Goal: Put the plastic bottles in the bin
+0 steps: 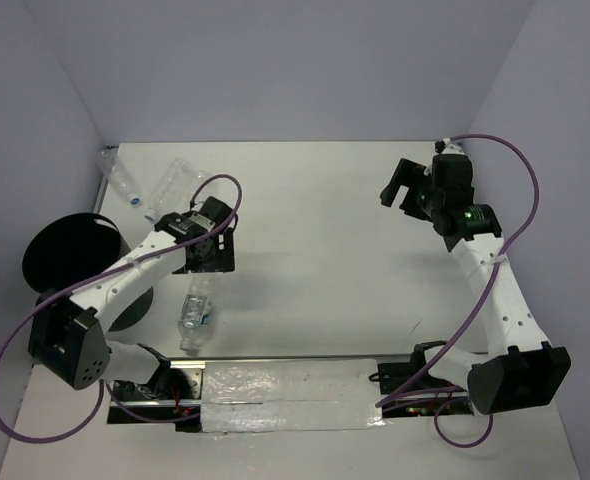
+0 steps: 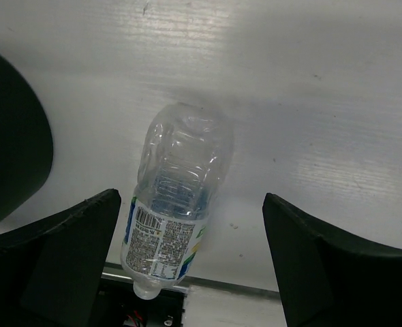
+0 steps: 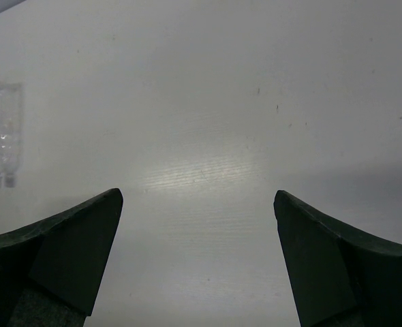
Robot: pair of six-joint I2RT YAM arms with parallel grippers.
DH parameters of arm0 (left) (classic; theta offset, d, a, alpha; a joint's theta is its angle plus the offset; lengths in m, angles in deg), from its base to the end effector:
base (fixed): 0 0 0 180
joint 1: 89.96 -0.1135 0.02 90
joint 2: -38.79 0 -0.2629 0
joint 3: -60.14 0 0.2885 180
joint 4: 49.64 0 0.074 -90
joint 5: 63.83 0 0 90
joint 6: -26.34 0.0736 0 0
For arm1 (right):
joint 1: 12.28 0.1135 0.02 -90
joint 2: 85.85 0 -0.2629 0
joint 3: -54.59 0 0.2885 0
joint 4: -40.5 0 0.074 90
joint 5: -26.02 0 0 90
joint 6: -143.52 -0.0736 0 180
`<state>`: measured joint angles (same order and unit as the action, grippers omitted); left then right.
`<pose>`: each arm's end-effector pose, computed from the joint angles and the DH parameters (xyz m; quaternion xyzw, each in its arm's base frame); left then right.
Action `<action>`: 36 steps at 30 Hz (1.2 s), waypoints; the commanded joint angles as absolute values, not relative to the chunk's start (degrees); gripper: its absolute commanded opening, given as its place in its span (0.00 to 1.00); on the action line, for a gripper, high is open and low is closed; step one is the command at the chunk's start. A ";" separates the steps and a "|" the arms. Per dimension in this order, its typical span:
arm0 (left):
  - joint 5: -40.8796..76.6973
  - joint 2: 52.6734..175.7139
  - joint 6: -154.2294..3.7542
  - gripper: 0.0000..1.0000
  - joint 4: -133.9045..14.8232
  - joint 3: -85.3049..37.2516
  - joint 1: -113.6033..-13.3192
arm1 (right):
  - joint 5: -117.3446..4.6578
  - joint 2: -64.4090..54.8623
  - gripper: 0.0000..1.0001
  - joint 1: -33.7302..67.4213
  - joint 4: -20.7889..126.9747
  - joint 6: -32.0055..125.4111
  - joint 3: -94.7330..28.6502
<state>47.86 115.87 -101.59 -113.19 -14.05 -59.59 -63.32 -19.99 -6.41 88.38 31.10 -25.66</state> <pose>0.2780 -0.1314 0.2247 -0.1017 0.9568 0.0399 0.2693 0.3133 0.0331 0.3437 0.1241 0.8721 0.1206 0.4578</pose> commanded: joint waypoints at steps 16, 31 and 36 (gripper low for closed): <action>53.42 132.73 -111.55 0.99 -116.23 -12.60 -59.46 | -63.37 -19.50 1.00 -5.95 87.48 33.30 -26.14; 53.59 130.47 -109.90 0.60 -116.13 -16.01 -59.46 | -63.46 -18.97 1.00 -5.95 88.18 32.95 -26.75; 54.90 126.43 -105.85 0.54 -122.44 -29.41 -59.46 | -63.63 -19.32 1.00 -5.95 88.71 32.95 -27.19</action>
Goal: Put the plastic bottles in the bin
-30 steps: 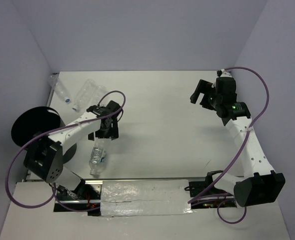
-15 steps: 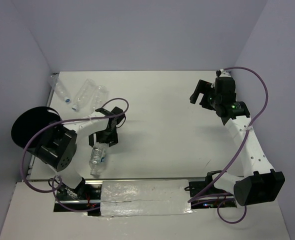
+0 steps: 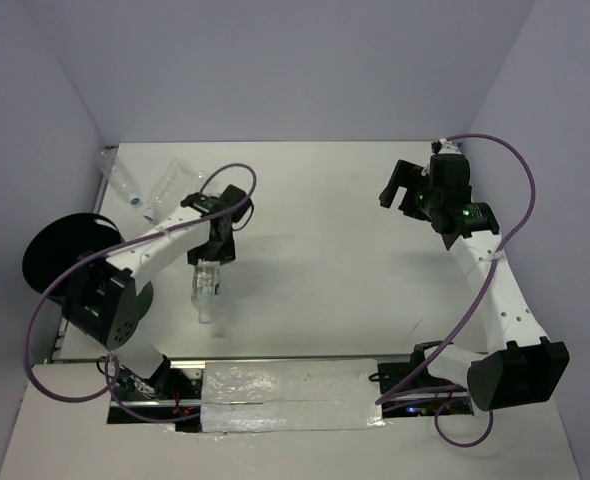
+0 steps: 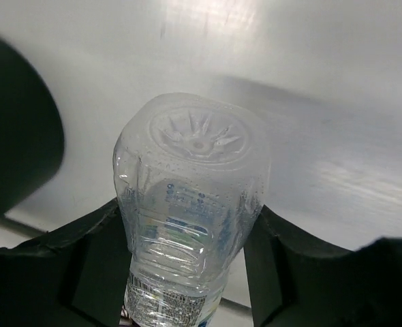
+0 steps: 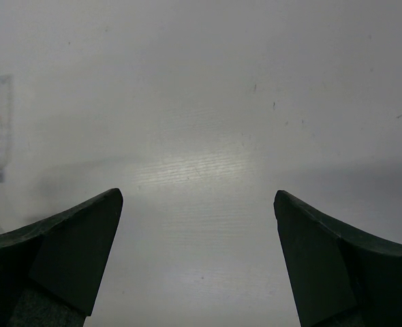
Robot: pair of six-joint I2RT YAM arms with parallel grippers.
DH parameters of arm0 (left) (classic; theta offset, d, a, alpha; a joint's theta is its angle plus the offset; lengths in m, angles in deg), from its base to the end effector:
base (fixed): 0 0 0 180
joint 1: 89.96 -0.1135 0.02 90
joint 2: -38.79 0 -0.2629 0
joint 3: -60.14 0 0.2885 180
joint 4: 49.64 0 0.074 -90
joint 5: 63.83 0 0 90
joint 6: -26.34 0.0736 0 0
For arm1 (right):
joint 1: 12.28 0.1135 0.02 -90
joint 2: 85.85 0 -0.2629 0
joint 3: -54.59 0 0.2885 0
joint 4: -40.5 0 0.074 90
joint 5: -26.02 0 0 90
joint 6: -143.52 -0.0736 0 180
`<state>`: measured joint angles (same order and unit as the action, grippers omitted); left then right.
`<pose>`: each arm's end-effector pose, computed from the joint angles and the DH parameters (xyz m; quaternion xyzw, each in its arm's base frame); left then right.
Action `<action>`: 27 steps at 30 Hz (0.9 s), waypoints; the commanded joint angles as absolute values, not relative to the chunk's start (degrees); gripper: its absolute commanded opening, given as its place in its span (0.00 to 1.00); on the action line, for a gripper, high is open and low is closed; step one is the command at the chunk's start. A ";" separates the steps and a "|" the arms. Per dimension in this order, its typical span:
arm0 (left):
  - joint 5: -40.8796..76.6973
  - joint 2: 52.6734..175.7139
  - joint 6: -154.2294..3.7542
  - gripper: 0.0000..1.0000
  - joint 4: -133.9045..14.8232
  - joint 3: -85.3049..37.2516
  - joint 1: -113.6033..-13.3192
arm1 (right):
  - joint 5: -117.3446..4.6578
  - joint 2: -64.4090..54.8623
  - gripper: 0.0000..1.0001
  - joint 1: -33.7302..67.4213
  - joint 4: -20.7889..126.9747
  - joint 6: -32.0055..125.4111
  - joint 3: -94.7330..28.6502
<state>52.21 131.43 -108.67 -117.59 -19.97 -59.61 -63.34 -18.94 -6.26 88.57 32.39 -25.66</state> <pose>0.3071 -0.1424 0.1753 -0.1424 0.9606 0.1283 0.2012 0.3171 0.0343 0.3378 0.1139 0.8786 0.1137 0.4497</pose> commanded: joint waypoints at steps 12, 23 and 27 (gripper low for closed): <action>82.05 112.55 -81.35 0.60 -114.05 -60.50 -60.25 | -65.12 -18.88 1.00 -5.95 90.02 33.04 -29.30; 100.44 93.11 -48.90 0.66 -72.20 -36.94 -67.10 | -64.25 -18.53 1.00 -5.87 89.41 32.08 -29.04; 97.20 92.14 -56.94 0.68 -78.93 -33.61 -71.75 | -62.23 -18.18 1.00 -5.95 88.71 31.90 -28.60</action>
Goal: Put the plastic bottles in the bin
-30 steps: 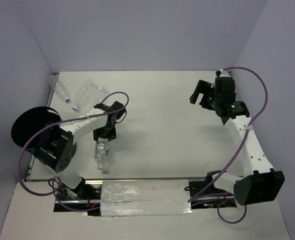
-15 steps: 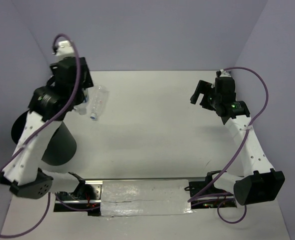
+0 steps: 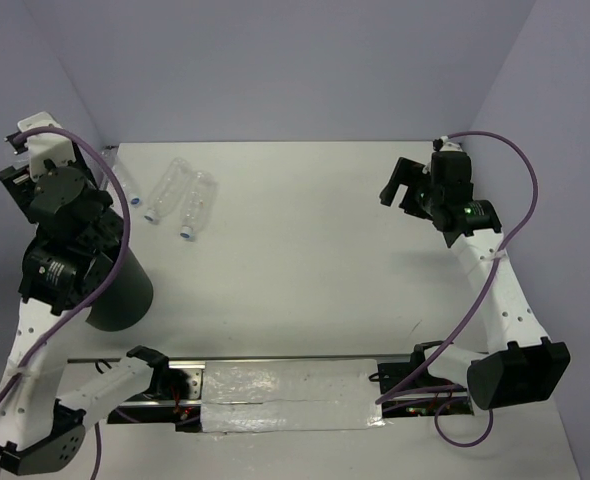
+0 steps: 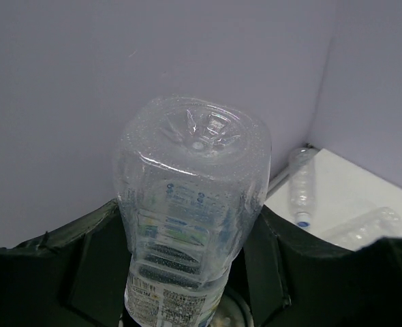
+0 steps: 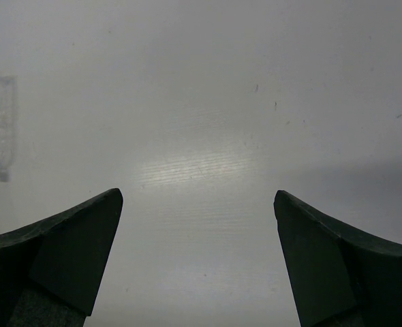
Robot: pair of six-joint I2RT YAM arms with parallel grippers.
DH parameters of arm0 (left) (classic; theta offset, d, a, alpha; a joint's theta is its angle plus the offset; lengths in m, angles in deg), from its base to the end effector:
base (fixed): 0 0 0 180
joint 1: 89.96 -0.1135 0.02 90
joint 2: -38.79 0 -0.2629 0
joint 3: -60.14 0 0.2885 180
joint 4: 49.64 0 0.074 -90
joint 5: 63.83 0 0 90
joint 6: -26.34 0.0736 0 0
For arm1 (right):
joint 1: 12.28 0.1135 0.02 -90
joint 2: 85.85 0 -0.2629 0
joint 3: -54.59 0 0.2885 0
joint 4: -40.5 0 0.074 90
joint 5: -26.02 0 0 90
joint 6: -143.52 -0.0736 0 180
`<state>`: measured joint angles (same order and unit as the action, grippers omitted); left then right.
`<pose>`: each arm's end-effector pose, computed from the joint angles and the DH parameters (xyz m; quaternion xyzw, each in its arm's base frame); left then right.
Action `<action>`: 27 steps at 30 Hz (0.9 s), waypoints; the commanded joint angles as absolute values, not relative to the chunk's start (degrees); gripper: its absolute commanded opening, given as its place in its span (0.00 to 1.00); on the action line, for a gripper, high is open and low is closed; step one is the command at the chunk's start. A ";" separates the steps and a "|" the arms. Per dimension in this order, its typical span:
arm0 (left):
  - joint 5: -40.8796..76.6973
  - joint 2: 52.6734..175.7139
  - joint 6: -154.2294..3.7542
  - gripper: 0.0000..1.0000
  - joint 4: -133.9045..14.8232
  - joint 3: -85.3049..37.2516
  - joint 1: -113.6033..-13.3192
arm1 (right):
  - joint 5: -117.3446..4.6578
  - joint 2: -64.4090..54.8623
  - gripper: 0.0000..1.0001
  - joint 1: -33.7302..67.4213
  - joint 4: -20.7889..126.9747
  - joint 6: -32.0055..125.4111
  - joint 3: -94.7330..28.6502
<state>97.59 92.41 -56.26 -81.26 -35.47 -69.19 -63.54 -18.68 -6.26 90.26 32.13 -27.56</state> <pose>0.1878 0.0034 0.5357 -0.3083 0.6134 0.2986 0.6630 0.3161 0.0339 0.3462 0.1167 0.8784 0.1131 0.4494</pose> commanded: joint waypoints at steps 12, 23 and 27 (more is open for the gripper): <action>89.02 88.53 -72.10 0.99 -88.89 -25.33 -79.06 | -62.23 -17.30 1.00 -5.87 88.53 32.42 -28.07; 65.37 114.43 -76.05 0.99 -102.76 -46.77 -76.35 | -62.58 -16.95 1.00 -5.95 89.14 31.28 -28.60; 61.79 125.95 -78.94 0.96 -106.37 -54.05 -73.35 | -65.11 -18.61 1.00 -5.87 90.11 32.42 -28.34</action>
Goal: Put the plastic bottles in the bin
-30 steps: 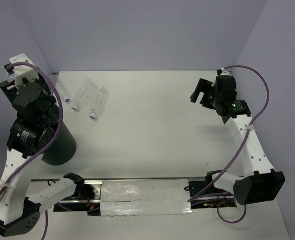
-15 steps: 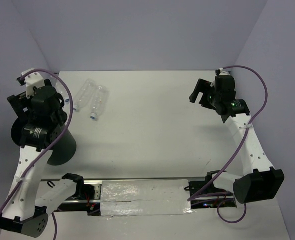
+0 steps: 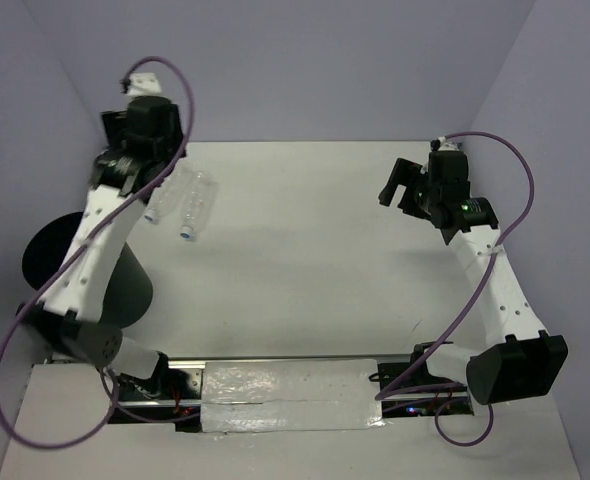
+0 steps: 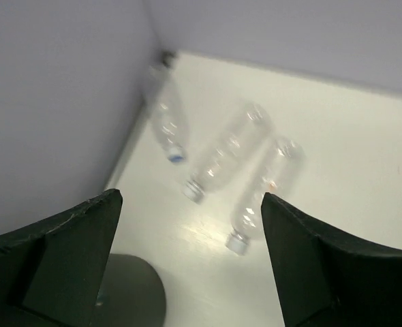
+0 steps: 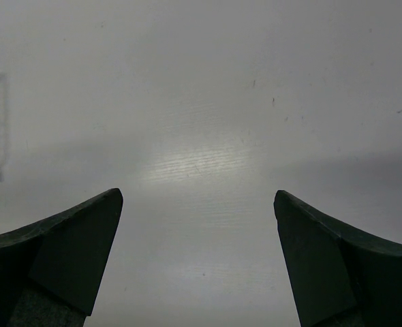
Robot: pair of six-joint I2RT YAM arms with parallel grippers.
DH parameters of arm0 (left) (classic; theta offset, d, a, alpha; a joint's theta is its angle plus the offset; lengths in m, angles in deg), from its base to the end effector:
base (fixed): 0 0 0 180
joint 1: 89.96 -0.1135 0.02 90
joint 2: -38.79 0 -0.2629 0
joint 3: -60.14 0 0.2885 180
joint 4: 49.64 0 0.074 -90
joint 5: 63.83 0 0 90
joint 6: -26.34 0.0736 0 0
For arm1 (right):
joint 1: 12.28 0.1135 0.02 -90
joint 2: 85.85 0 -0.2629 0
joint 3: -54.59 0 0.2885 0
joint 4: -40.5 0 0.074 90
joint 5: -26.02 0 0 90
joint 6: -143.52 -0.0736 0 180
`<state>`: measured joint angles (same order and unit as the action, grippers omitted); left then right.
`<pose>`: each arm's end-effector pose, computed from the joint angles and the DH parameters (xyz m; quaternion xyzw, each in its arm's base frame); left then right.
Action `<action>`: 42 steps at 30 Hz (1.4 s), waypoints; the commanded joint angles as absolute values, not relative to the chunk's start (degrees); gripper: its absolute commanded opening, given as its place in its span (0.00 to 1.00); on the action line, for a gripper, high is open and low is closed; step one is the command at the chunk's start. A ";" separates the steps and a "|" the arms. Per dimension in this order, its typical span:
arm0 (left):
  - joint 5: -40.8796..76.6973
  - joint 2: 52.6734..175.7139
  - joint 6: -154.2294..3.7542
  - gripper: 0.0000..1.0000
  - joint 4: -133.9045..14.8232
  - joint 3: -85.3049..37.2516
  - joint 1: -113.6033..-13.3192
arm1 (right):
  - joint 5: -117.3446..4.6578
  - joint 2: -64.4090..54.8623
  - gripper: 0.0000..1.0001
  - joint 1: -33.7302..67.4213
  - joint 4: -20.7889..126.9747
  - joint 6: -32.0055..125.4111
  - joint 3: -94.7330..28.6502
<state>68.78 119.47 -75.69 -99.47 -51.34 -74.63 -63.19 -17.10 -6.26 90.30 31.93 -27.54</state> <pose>0.3472 -0.0435 0.4789 -0.1890 0.7644 0.1596 0.5954 0.3223 0.0350 0.3377 0.1178 0.8848 0.1135 0.4362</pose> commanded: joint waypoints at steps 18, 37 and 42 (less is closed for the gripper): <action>60.19 158.39 -86.69 0.99 -107.44 -65.06 -74.40 | -66.97 -20.90 1.00 -5.95 92.14 32.77 -26.84; 55.09 172.29 -84.22 0.82 -105.23 -70.85 -77.48 | -68.90 -19.50 1.00 -5.95 93.63 33.21 -29.48; 51.67 166.86 -83.96 0.50 -107.00 -72.35 -77.57 | -69.26 -19.15 1.00 -5.95 93.54 33.30 -30.00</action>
